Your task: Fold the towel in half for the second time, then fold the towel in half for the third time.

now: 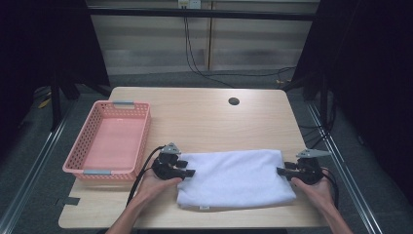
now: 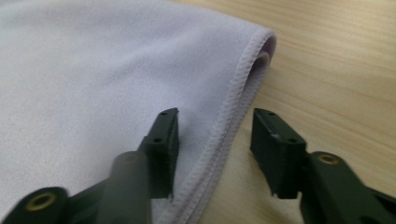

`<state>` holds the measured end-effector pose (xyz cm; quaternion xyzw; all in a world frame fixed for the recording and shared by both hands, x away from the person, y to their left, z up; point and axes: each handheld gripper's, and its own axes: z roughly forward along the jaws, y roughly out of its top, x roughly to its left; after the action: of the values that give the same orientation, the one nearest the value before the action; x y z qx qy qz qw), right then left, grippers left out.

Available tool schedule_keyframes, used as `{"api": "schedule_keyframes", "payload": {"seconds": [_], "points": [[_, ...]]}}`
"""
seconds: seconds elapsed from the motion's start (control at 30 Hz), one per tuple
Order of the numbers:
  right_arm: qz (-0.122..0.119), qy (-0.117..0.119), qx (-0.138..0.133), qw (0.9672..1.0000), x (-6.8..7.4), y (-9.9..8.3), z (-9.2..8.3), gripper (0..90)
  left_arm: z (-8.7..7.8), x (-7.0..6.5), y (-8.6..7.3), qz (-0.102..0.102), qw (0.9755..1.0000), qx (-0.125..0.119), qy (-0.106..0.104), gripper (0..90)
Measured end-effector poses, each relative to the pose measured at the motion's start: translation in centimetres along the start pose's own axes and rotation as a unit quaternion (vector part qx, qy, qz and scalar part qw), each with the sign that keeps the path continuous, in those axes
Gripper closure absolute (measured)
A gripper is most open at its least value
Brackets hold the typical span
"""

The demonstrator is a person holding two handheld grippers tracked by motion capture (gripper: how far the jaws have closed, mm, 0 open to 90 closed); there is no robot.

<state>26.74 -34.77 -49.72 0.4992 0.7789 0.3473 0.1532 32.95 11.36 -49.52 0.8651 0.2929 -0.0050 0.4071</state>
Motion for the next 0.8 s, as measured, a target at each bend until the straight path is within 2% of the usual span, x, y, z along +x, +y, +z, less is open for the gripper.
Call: {"api": "schedule_keyframes", "payload": {"seconds": [0.03, 0.1, 0.2, 0.27, 0.33, 0.43, 0.47, 0.57, 0.63, 0.7, 0.8], "points": [[0.004, 0.001, -0.003, 1.0000, 0.1, 0.0, -0.2, 48.3, -0.1, 0.0, 0.0, 0.000, 1.0000, -0.001, -0.002, 46.0], [0.002, 0.009, -0.018, 0.9998, 0.7, 0.0, -0.8, 44.4, -0.5, 0.3, 0.1, -0.012, 0.9998, -0.014, -0.001, 43.6], [-0.007, 0.026, -0.042, 0.9988, 2.4, 0.1, -1.8, 40.7, -0.8, 0.8, 0.1, -0.021, 0.9995, -0.024, -0.004, 42.6], [-0.014, 0.041, -0.044, 0.9981, 3.7, 0.2, -2.1, 40.3, -1.0, 1.0, 0.1, -0.023, 0.9993, -0.029, 0.009, 44.5], [-0.028, 0.061, -0.042, 0.9968, 5.2, 0.4, -2.1, 40.8, -1.2, 1.1, 0.2, -0.028, 0.9991, -0.030, 0.010, 41.9], [-0.039, 0.083, -0.040, 0.9950, 7.0, 0.5, -1.9, 41.1, -1.4, 1.1, 0.7, -0.022, 0.9991, -0.030, 0.021, 41.2], [-0.046, 0.098, -0.039, 0.9934, 7.8, 0.6, -1.7, 41.5, -1.4, 1.1, 0.8, -0.022, 0.9989, -0.032, 0.025, 41.2], [-0.067, 0.118, -0.030, 0.9903, 9.5, 0.8, -1.1, 42.2, -1.2, 1.5, 1.3, -0.028, 0.9984, -0.040, 0.027, 43.5], [-0.081, 0.123, -0.025, 0.9888, 10.5, 1.0, -0.7, 42.6, -0.7, 2.0, 1.6, -0.032, 0.9984, -0.031, 0.033, 44.0], [-0.085, 0.143, -0.025, 0.9858, 11.8, 1.4, -0.2, 42.6, -0.6, 2.2, 1.6, -0.038, 0.9981, -0.035, 0.035, 45.6], [-0.108, 0.161, -0.024, 0.9806, 13.7, 1.9, 0.5, 43.2, -0.5, 2.3, 1.6, -0.037, 0.9983, -0.031, 0.035, 45.8]]}}
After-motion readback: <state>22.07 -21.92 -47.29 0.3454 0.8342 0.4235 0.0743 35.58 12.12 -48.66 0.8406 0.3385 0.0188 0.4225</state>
